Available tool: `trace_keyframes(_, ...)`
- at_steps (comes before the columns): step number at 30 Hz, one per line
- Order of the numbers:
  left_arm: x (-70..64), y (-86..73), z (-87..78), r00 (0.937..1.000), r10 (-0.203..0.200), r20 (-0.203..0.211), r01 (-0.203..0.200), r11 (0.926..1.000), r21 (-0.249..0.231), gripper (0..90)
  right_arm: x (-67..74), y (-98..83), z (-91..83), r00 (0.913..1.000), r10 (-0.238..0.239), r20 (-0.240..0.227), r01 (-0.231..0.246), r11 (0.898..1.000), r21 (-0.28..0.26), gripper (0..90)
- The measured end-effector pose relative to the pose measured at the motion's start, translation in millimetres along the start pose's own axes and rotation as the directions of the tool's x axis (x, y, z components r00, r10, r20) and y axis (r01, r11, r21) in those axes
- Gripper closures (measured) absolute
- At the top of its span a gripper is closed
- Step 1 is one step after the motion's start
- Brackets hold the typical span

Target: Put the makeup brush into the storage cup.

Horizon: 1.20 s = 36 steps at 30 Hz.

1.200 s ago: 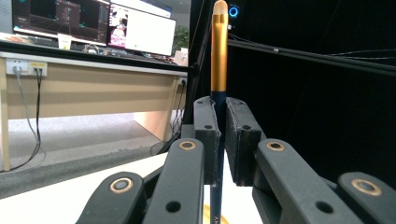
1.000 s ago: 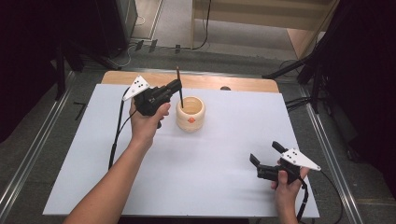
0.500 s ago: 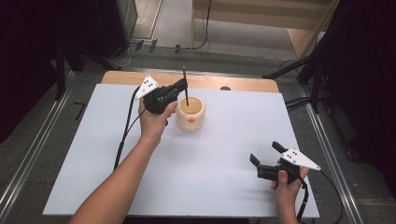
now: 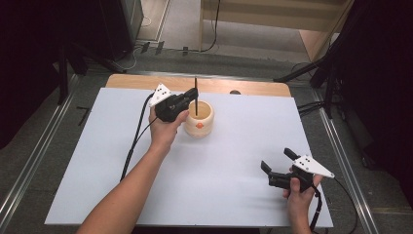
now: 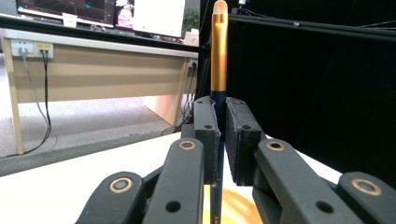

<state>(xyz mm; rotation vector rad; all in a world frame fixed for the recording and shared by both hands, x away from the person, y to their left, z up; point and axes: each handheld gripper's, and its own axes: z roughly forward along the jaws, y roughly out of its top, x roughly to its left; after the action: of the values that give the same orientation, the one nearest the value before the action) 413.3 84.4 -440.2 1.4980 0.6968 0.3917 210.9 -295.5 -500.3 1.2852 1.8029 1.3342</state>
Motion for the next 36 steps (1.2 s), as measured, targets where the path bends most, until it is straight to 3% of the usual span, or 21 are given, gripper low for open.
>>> trace_keyframes(12,-2.0,-10.7,4.6,0.9998,0.018,0.001,-0.018,0.9982,0.057,84.5,-0.7,-0.2,0.2,1.0,-0.001,0.002,0.001,1.0,0.001,0.0)
trace_keyframes(23,-1.8,-19.5,6.1,0.999,0.045,0.001,-0.045,0.991,0.126,84.5,-0.8,-0.3,0.5,1.0,-0.004,0.003,0.004,1.0,0.004,0.0)
trace_keyframes(36,-1.5,-22.7,5.0,0.9986,0.053,0.001,-0.052,0.9732,0.224,84.0,-1.1,-0.6,0.8,1.0,-0.005,0.003,0.005,1.0,0.005,0.0)
